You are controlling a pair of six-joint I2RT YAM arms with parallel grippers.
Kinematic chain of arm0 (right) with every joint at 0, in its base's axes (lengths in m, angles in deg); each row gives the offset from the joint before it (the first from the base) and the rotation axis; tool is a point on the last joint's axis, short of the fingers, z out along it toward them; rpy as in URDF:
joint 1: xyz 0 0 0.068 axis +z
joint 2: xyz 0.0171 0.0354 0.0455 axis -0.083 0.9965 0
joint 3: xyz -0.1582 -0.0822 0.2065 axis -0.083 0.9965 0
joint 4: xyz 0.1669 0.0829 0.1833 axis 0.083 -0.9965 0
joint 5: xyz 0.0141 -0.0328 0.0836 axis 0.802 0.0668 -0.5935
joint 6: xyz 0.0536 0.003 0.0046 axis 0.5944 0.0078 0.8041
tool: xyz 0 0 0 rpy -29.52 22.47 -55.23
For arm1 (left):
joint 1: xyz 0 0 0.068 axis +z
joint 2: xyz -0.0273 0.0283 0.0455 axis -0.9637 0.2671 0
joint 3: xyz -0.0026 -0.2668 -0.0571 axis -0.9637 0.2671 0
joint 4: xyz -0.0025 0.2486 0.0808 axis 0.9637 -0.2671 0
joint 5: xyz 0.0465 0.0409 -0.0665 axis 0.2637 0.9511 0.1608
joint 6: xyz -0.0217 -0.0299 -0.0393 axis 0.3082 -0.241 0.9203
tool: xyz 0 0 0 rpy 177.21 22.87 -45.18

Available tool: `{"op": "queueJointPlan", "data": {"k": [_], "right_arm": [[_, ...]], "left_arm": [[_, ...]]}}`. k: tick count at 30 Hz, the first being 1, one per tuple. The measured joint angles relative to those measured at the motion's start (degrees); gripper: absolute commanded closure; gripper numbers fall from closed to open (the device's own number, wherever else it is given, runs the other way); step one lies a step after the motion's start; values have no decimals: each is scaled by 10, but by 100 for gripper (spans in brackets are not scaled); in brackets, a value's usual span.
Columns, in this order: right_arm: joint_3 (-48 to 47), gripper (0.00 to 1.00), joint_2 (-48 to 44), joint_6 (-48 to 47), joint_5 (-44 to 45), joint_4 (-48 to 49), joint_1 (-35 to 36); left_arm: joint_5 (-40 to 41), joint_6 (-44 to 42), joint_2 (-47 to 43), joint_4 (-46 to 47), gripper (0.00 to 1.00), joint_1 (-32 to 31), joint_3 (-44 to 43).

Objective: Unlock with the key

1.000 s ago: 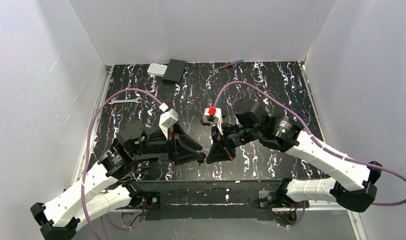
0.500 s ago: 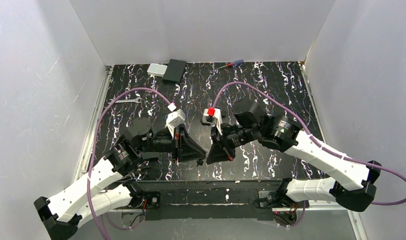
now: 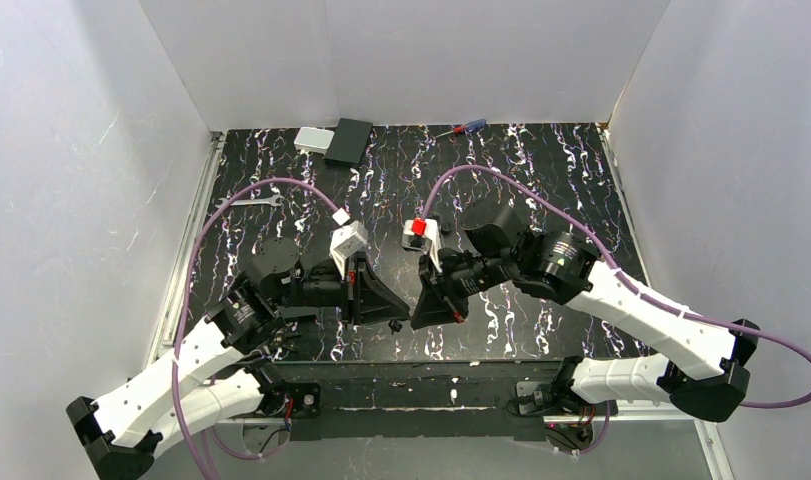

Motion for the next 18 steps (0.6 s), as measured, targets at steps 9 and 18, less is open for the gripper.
{"op": "queueJointPlan", "data": {"k": [9,18], "right_arm": [[0,14,-1,6,89,2,-2],[88,3,-29,38,259,60,-3]], "left_arm": [[76,-3,-43,-50,100,0,8],[264,0,-117,-186,100,0,0]]}}
